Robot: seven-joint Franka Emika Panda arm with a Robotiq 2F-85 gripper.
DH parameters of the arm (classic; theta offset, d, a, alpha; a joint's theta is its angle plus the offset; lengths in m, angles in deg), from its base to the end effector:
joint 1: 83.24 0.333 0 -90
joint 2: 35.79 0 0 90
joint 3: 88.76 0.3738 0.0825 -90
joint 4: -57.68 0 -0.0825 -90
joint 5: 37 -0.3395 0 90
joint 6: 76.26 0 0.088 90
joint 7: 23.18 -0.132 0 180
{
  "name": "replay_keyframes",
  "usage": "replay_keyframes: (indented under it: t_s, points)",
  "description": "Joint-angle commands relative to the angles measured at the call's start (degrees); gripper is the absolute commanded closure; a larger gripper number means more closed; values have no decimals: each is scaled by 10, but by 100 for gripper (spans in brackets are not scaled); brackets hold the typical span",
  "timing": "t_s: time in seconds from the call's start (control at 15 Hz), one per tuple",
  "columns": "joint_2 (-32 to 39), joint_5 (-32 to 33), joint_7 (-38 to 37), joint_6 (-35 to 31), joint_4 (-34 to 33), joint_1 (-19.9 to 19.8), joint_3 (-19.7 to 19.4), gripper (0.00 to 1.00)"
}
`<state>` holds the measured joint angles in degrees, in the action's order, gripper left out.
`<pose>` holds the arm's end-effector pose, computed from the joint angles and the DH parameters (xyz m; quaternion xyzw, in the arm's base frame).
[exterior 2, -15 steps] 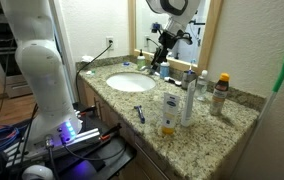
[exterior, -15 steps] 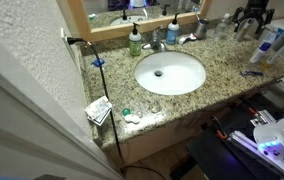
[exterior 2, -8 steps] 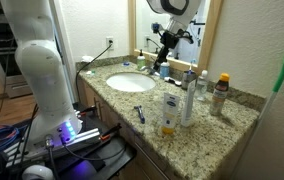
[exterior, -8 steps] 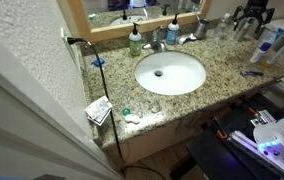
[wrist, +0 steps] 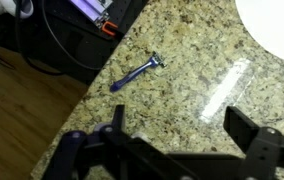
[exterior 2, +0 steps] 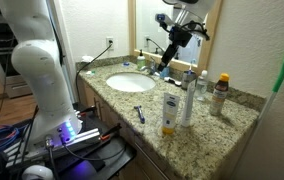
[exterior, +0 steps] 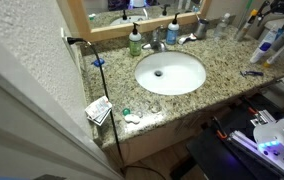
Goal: Place the blue and white pump bottle on the right side of the faucet, place the green and white pump bottle on the left side of the faucet, put the toothbrush in the silver cup, place the toothpaste next to the silver cup
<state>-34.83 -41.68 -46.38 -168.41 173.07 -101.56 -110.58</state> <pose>0.3558 -0.2851 0.4730 -0.8261 0.5221 0.2012 0.0669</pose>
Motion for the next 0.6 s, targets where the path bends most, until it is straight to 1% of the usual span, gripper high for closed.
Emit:
replay_keyframes:
  t_s: [0.0, 0.2, 0.33, 0.4, 0.53]
  points:
    - [-57, 5, 52, 41, 19, -37, -23, 0]
    - [-86, 6, 64, 32, 32, -58, -41, 0]
    - [-104, 39, 73, -17, 59, -67, -45, 0]
    - [-112, 65, 72, -55, 78, -70, -43, 0]
    - [-115, 83, 55, -115, 108, -77, -44, 0]
